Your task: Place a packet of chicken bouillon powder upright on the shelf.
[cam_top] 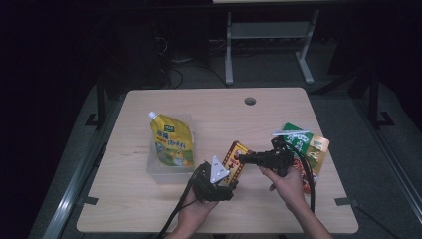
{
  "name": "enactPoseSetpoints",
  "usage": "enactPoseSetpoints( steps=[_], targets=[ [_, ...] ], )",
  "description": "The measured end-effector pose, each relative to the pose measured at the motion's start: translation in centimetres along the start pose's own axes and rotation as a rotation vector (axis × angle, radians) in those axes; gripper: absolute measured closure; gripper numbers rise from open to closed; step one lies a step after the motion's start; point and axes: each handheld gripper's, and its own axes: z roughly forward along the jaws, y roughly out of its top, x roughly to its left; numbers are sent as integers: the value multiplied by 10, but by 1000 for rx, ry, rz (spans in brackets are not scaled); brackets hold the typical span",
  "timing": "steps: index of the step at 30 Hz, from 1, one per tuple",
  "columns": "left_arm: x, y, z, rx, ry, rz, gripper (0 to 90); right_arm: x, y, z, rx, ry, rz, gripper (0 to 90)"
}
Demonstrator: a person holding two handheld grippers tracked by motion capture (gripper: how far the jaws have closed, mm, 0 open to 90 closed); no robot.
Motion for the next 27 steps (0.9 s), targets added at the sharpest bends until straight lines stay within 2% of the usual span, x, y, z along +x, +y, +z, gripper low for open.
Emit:
enactPoseSetpoints(
  steps=[1, 2, 7, 9, 10, 15, 17, 20, 22, 27],
  targets=[
    [1, 0, -1, -4, -4, 8, 278, 2, 1, 0, 5, -6, -29, 668],
    [0, -1, -1, -9, -11, -1, 274, 4, 2, 0, 12, -12, -44, 670],
    [0, -5, -6, -7, -35, 15, 272, 9, 7, -3, 44, -32, -116, 672],
    [0, -7, -8, -2, -47, 16, 266, 8, 10, -4, 44, -32, -141, 672],
    [-1, -9, -8, 0, -55, 13, 263, 9, 11, -6, 44, -35, -139, 672],
    [-5, -14, -12, 8, -99, 45, 254, 5, 19, -7, 60, -73, -204, 672],
    [-7, -16, -14, 3, -120, 47, 252, 6, 22, -7, 79, -69, -220, 672],
    [-8, -18, -15, -5, -160, 61, 243, 9, 27, -4, 98, -56, -290, 672],
    [-7, -20, -15, 4, -188, 66, 233, 12, 31, -2, 109, -60, -320, 672],
    [-7, -26, -18, 4, -227, 74, 230, 15, 41, 5, 130, -34, -375, 672]
  ],
)
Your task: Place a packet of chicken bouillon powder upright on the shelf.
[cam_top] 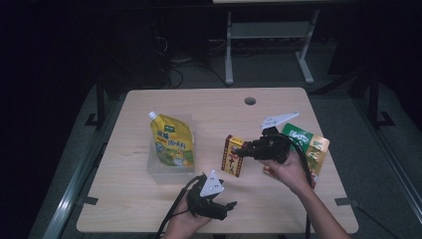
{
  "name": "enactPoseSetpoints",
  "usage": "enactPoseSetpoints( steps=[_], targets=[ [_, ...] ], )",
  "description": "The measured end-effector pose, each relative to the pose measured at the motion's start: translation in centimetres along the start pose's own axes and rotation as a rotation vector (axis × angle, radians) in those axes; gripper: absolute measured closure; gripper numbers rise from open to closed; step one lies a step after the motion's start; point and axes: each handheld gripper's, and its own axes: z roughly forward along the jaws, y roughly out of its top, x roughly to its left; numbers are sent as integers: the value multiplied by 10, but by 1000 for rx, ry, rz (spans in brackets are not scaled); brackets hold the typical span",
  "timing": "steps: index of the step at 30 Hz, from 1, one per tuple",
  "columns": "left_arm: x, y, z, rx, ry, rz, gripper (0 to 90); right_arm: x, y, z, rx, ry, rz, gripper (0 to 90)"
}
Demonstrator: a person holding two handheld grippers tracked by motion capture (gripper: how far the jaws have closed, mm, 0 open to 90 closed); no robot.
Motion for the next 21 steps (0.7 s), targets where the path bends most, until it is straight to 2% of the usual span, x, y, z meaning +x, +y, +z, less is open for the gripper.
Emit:
enactPoseSetpoints(
  steps=[2, 5, 7, 9, 12, 14, 21],
  targets=[
    [-1, -1, 0, -10, -20, 2, 230, 0, 3, 2, -7, 11, -19, 672],
    [-3, -2, -2, -4, -44, 27, 231, 0, 11, 5, -6, 35, -48, 672],
    [-6, -2, -2, -21, -58, 21, 237, 1, 16, 7, -11, 59, -67, 671],
    [-7, -2, -2, -20, -67, 37, 236, 4, 21, 8, -14, 73, -92, 672],
    [-9, -1, -3, -34, -83, 26, 236, 8, 29, 12, -15, 81, -118, 671],
    [-11, -1, -2, -45, -87, 22, 236, 9, 34, 15, -19, 90, -135, 671],
    [-15, -2, -1, -28, -104, 54, 237, 20, 51, 25, -10, 127, -186, 671]
  ],
)
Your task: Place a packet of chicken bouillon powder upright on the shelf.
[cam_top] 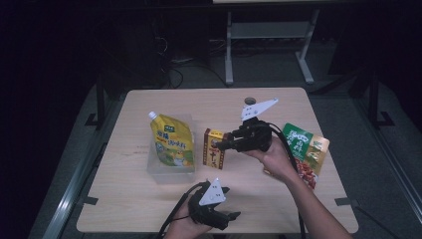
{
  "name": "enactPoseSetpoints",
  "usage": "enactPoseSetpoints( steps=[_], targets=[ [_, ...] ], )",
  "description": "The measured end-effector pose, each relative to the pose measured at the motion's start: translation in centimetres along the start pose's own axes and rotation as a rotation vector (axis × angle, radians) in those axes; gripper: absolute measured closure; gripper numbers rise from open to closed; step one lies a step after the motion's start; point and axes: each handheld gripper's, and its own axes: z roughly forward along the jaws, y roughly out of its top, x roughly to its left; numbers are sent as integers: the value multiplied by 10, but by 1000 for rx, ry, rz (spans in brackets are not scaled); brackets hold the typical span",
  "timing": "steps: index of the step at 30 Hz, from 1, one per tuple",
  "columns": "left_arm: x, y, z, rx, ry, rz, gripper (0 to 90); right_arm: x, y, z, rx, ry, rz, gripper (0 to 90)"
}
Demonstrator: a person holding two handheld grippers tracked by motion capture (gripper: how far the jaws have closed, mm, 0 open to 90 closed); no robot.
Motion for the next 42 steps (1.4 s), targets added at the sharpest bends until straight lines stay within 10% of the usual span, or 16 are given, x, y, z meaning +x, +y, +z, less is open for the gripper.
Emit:
enactPoseSetpoints(
  steps=[42],
  targets=[
    [-3, 0, 2, -25, -23, 12, 237, 19, 65, 78, 40, 135, -184, 670]
  ],
)
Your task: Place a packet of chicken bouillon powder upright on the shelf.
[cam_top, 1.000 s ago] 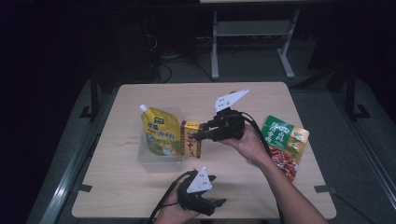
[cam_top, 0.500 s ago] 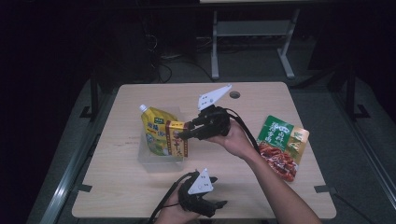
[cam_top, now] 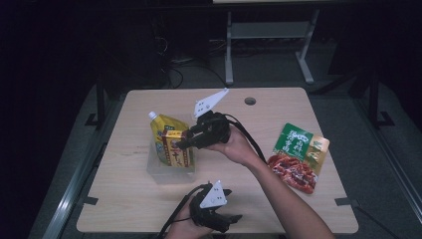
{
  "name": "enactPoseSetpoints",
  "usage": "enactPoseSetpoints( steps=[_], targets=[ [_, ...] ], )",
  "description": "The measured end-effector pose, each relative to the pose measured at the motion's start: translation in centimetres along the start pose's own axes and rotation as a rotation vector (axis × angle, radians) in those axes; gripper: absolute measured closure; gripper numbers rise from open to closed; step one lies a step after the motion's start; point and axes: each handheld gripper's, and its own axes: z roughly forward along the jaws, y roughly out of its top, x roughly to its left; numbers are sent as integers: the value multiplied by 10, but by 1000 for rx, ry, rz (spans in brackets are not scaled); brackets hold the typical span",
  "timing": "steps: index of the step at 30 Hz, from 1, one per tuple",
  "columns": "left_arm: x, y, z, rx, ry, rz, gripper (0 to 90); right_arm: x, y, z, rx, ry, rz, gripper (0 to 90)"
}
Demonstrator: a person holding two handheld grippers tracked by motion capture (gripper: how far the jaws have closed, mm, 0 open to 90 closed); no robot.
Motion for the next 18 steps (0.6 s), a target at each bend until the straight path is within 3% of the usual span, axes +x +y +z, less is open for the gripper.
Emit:
enactPoseSetpoints(
  steps=[3, 6, 18],
  targets=[
    [0, 0, -1, 5, 2, 1, 237, -3, -1, 6, 7, 7, -4, 670],
    [2, 1, -3, 18, 9, 31, 237, -4, -1, 11, 18, 15, 9, 670],
    [1, 1, -2, 11, 2, 21, 236, -8, -8, 27, 45, 22, 16, 669]
  ],
)
